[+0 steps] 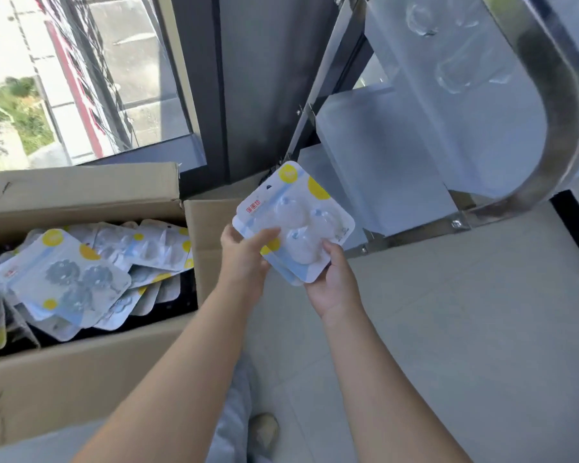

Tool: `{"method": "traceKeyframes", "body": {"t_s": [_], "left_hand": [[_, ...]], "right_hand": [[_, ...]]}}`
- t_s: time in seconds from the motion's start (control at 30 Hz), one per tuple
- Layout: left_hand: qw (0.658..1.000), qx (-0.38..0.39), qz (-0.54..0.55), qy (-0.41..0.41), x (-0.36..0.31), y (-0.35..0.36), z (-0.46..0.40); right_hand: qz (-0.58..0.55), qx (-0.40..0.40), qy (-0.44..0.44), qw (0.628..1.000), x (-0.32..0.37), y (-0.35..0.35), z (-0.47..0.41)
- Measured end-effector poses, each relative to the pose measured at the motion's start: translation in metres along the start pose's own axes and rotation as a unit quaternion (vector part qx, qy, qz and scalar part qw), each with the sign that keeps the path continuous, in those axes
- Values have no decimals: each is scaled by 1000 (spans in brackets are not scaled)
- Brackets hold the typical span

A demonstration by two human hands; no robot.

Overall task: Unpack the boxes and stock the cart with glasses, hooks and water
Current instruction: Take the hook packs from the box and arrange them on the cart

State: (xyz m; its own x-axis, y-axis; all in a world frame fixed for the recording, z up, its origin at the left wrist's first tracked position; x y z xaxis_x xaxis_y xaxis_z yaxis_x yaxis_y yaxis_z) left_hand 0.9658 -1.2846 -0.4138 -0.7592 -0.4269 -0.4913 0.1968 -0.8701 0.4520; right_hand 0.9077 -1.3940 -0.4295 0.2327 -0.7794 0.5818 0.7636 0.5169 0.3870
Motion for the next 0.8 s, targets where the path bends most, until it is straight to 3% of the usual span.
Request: {"method": "traceKeyframes", "body": {"t_s": [0.17, 0.4, 0.5, 0.63, 0.8], "left_hand": [[999, 16, -50, 3, 2, 32, -77], [987, 75, -139, 6, 0, 78, -169], [975, 99, -200, 17, 4, 105, -204], [945, 110, -293, 93, 3, 141, -243], [909, 77, -384, 145, 5, 180, -280]], "right_hand": [[-36, -40, -15, 998, 20, 10, -66], [6, -126, -54, 991, 54, 0, -136], [28, -151, -99, 983, 72, -9, -163], [100, -170, -140, 970, 96, -13, -199], [10, -175, -155, 972, 125, -9, -234]]}}
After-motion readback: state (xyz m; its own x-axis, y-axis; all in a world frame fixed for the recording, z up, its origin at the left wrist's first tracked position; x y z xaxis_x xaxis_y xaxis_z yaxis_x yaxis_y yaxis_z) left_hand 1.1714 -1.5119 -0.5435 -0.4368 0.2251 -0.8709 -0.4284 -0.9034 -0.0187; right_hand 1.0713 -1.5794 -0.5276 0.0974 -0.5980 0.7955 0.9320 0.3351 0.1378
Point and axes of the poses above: each hand's wrist, its own z-axis away from the middle knuckle, its own y-axis out of the palm, x = y × z, the point moved 1 cm from there along -z, towards the middle knuckle, and after that the axes turned 4 degrees about z, right-handed, at the moved point
